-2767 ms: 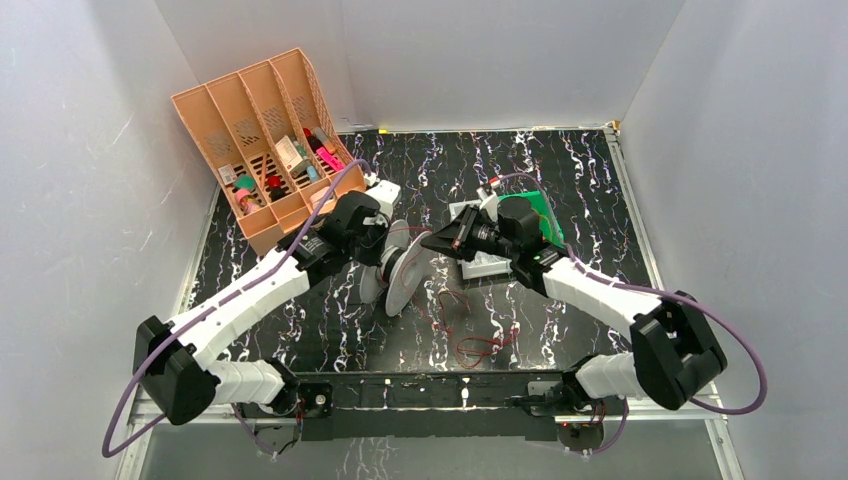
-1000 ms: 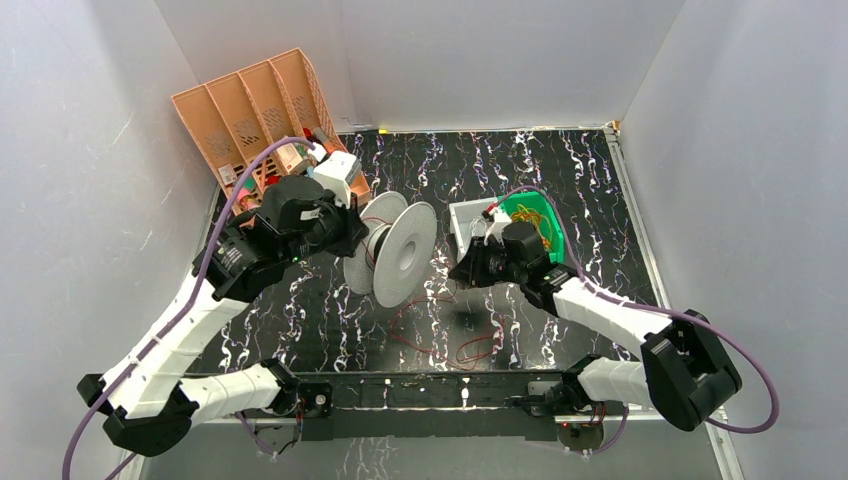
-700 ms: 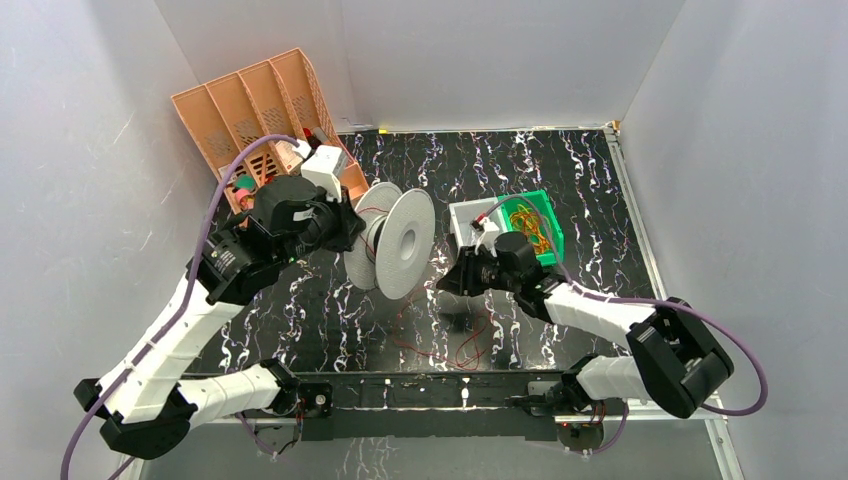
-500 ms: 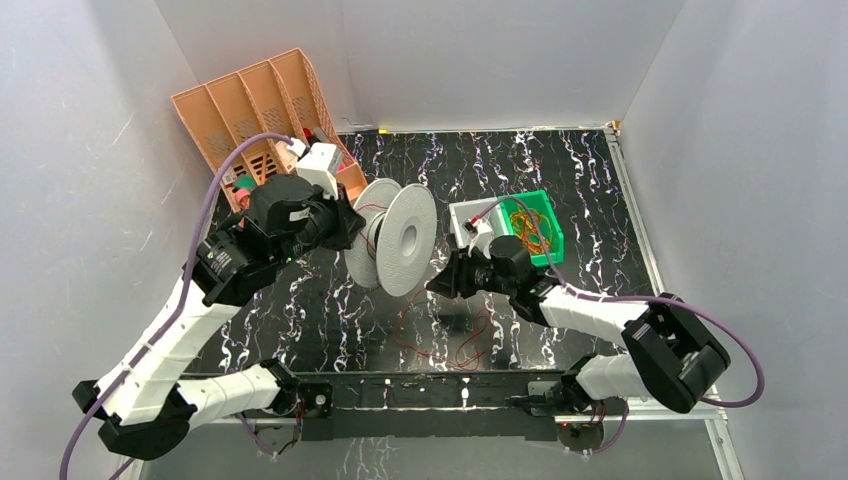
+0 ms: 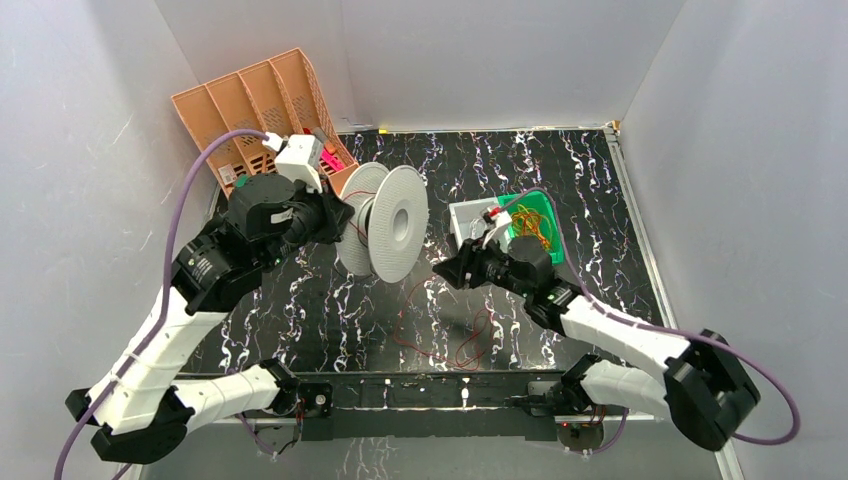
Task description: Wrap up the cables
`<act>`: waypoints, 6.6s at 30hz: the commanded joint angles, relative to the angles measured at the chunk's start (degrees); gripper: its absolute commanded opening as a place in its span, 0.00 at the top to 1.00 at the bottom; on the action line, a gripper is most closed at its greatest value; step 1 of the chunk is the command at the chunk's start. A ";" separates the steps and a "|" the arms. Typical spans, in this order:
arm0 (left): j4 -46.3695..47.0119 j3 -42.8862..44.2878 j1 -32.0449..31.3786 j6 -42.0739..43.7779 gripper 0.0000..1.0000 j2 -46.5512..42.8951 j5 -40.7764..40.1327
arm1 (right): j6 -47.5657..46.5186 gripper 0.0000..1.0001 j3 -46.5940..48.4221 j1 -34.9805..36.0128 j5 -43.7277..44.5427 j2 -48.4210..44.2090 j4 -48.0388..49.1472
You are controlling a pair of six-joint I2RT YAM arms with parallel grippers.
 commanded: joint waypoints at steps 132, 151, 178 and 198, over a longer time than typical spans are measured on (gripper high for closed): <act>5.38 -4.98 -11.80 13.15 1.00 -7.46 1.48 | -6.41 0.54 8.16 -0.11 1.27 0.92 -13.80; 11.56 -0.55 -11.77 8.32 1.00 -5.32 -9.18 | 6.74 0.33 -3.95 1.15 -17.31 11.30 14.23; 22.58 -7.71 -11.79 4.99 1.00 2.17 -37.34 | 6.85 1.00 0.11 28.38 16.77 9.58 3.82; 30.35 -18.70 -11.92 9.07 1.00 9.48 -49.01 | -1.34 1.00 39.12 43.37 39.61 7.29 -44.41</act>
